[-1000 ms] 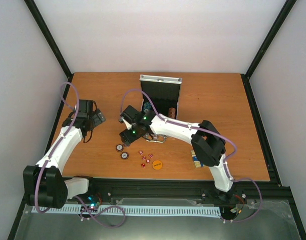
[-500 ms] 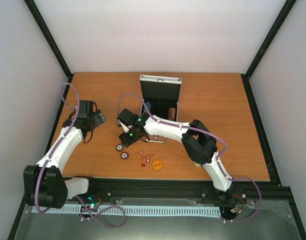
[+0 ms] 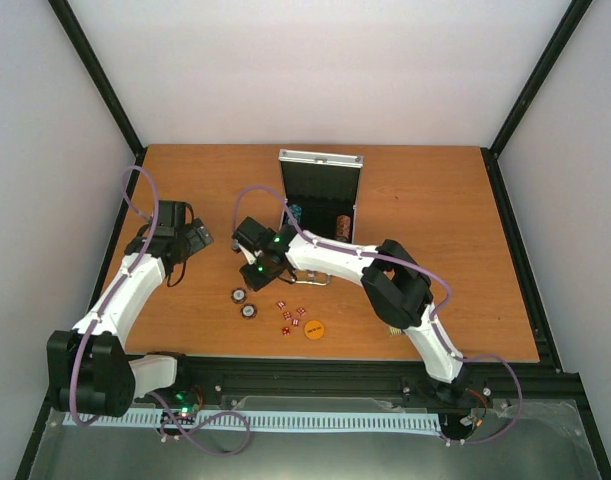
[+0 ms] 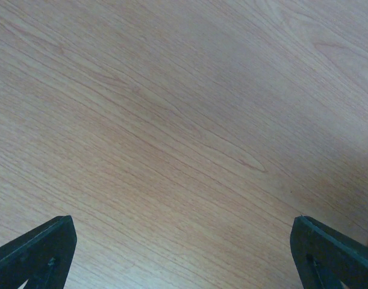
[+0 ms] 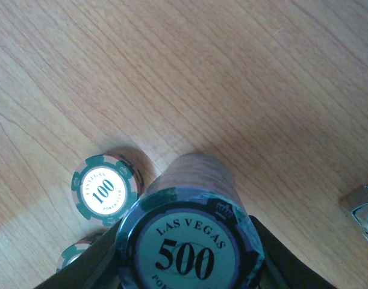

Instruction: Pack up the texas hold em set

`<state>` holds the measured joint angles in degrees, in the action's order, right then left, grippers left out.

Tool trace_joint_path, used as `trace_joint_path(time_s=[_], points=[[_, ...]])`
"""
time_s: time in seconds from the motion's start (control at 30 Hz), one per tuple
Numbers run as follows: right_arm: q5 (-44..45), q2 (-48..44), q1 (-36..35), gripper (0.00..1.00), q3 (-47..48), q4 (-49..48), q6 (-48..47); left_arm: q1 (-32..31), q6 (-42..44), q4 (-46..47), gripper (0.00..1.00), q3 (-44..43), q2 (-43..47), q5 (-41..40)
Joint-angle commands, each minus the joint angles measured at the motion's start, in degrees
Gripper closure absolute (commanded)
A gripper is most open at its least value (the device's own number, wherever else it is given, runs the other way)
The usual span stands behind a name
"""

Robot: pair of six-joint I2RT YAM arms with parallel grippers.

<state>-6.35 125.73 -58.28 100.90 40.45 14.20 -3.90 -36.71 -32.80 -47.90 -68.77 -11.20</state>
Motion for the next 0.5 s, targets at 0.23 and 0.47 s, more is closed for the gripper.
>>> trace_joint_path(time_s=[0.23, 0.47], points=[[11.91, -9.80, -0.52, 0.97, -8.03, -5.31, 0.16, 0.36, -0.64, 1.42, 0.00, 0.08, 0.79, 0.61], [21.17, -22.55, -0.43, 0.97, -18.31, -10.60, 1.63, 0.36, -0.82, 1.83, 0.00, 0.50, 0.42, 1.04]])
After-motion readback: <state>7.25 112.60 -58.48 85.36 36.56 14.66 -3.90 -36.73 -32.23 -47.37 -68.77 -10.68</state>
